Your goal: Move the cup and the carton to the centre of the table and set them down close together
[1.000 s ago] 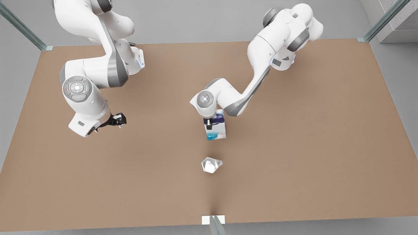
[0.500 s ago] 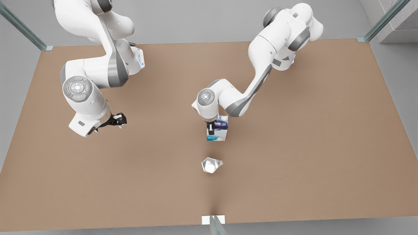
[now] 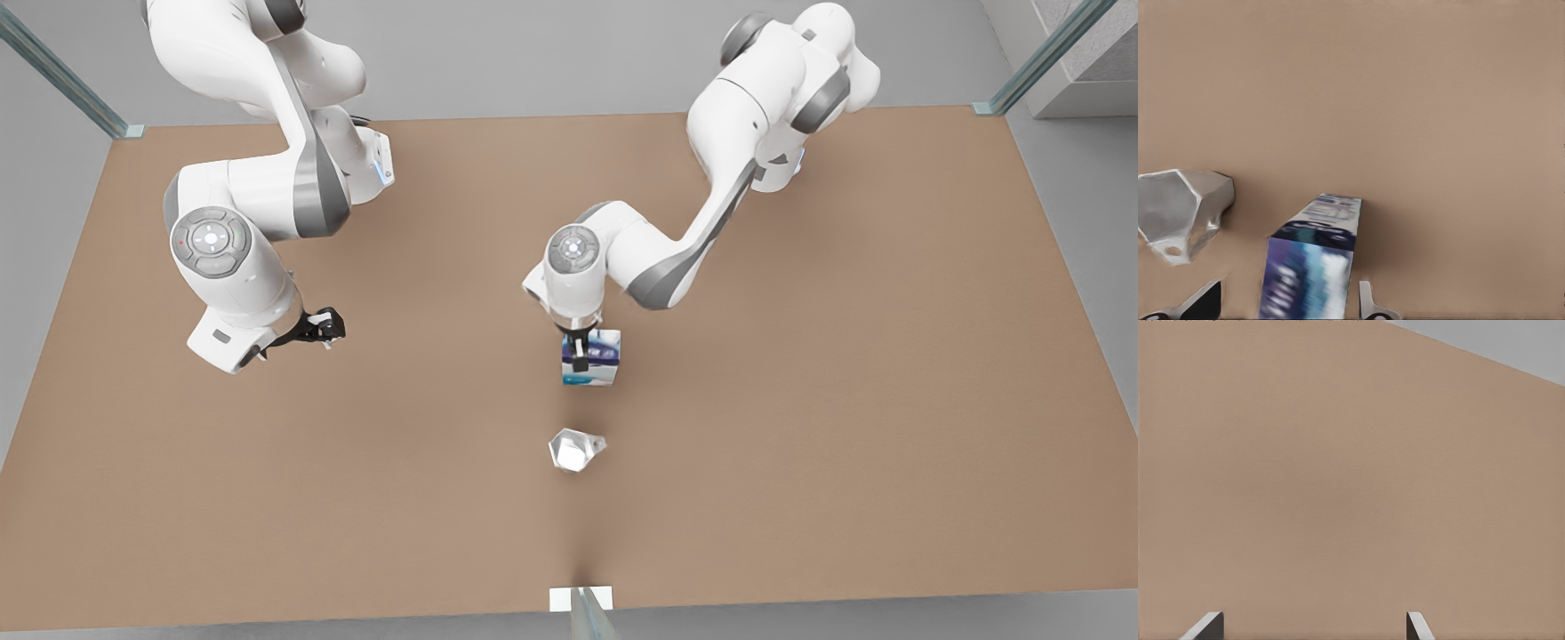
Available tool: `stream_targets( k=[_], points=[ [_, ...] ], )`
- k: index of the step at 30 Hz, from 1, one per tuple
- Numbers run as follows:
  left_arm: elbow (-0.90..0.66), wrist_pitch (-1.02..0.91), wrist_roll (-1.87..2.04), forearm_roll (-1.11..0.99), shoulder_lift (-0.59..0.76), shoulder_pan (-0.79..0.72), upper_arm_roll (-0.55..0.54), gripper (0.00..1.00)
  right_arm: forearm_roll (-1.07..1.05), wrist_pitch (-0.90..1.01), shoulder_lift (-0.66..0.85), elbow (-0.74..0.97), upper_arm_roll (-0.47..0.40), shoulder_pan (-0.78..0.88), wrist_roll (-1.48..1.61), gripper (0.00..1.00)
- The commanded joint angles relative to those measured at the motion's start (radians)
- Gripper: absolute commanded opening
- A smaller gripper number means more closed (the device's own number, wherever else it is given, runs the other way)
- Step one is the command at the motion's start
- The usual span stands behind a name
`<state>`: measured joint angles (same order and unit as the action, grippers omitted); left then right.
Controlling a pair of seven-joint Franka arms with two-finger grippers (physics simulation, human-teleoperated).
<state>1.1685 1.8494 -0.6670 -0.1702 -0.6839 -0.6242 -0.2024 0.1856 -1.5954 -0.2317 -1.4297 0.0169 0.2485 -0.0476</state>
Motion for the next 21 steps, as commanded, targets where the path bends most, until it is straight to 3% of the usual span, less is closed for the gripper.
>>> stream_targets(
  k=[1, 4, 7, 10, 11, 13, 14, 17, 19, 21],
  points=[
    [-0.001, -0.012, 0.0, 0.04, 0.015, 0.008, 0.0, 0.99, 0.0, -0.001, 0.002, 0.0, 0.0, 0.0, 0.0, 1.0],
    [-0.038, -0.144, 0.066, 0.146, 0.119, 0.133, 0.0, 1.0, 0.0, 0.0, 0.002, 0.0, 0.0, 0.0, 0.0, 1.0],
    [-0.038, -0.242, 0.529, 0.16, 0.176, 0.273, 0.008, 1.0, 0.0, 0.0, 0.002, 0.0, 0.0, -0.002, 0.0, 1.0],
    [-0.024, -0.329, 0.805, 0.114, 0.231, 0.311, 0.147, 1.0, 0.0, 0.0, 0.002, 0.0, 0.0, -0.002, 0.0, 1.0],
    [-0.018, -0.357, 0.922, 0.083, 0.262, 0.345, 0.146, 1.0, 0.0, 0.0, 0.002, 0.0, 0.0, -0.002, 0.0, 1.0],
    [0.212, -0.242, 0.934, 0.075, 0.431, 0.477, 0.149, 1.0, 0.0, 0.002, 0.002, 0.0, 0.0, -0.002, 0.0, 1.0],
    [0.243, -0.239, 0.925, 0.058, 0.474, 0.52, 0.175, 1.0, 0.0, 0.002, 0.003, 0.0, 0.0, -0.002, 0.0, 1.0],
    [0.244, -0.228, 0.909, 0.018, 0.486, 0.609, 0.156, 1.0, 0.0, 0.002, 0.003, -0.002, 0.0, -0.002, 0.0, 1.0],
    [0.247, -0.246, 0.689, 0.04, 0.52, 0.594, 0.214, 1.0, 0.0, 0.002, 0.003, -0.002, 0.0, -0.002, 0.002, 1.0],
    [0.255, -0.272, 0.708, 0.152, 0.538, 0.505, 0.343, 1.0, 0.0, 0.002, 0.003, -0.002, 0.0, -0.002, 0.0, 1.0]
  ],
)
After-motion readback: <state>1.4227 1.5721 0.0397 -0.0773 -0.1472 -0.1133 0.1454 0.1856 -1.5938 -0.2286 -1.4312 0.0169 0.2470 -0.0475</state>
